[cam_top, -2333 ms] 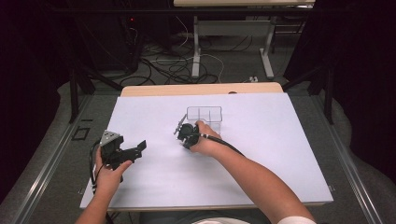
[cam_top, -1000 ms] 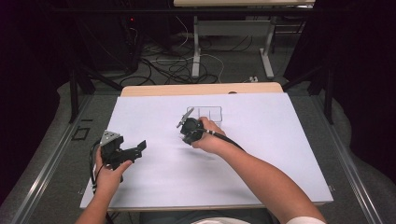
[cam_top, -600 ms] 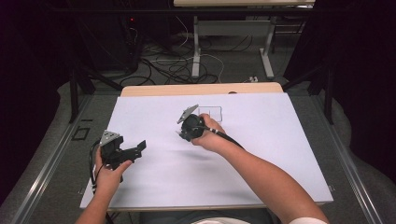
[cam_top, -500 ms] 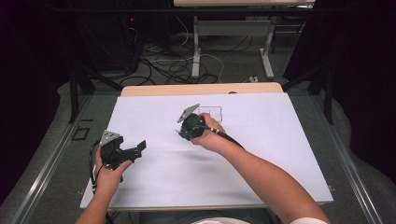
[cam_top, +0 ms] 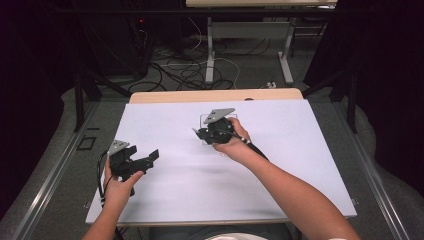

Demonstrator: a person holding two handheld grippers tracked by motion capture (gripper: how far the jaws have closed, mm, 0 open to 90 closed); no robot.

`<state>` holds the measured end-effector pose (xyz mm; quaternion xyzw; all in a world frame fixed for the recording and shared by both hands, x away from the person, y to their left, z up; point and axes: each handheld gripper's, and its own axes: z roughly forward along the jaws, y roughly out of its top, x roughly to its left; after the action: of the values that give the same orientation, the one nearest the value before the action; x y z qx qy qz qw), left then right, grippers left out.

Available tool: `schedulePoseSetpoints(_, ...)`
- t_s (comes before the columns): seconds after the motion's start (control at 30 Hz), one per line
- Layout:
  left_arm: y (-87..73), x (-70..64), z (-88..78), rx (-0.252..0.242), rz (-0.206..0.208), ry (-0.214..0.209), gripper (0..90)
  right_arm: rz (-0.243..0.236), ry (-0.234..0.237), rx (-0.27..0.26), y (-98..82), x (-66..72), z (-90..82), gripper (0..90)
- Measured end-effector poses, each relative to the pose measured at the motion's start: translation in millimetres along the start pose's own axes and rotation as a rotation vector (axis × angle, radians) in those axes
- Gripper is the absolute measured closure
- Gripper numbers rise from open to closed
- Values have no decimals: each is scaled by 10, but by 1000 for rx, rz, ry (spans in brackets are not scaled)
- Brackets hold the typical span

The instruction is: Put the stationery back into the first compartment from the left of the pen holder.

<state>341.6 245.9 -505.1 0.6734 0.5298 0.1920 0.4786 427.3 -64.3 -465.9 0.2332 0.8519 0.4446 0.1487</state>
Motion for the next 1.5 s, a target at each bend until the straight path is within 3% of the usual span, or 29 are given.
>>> schedulePoseSetpoints(0.23, 67, -166, -25, -24, -10, -55, 163, 43, -30, -157, -52, -35, -207, 808)
schedulePoseSetpoints(0.7, 80, -475, 83, 11, -9, -142, 264, 53, -54, -295, -243, 29, -427, 808)
schedulePoseSetpoints(0.83, 95, -585, 140, 24, -8, -167, 292, 48, -67, -321, -298, 27, -475, 808)
schedulePoseSetpoints(0.93, 109, -667, 188, 35, -11, -192, 319, 72, -77, -340, -367, 23, -544, 808)
schedulePoseSetpoints(1.13, 140, -833, 268, 43, 23, -208, 340, 55, -87, -373, -442, 16, -592, 808)
schedulePoseSetpoints(1.37, 220, -1074, 340, 68, 79, -201, 351, 69, -83, -395, -510, 27, -655, 808)
schedulePoseSetpoints(1.43, 243, -1155, 360, 81, 74, -206, 352, 72, -86, -399, -525, 29, -658, 808)
schedulePoseSetpoints(1.5, 252, -1222, 387, 88, 57, -238, 374, 81, -86, -399, -554, 29, -666, 808)
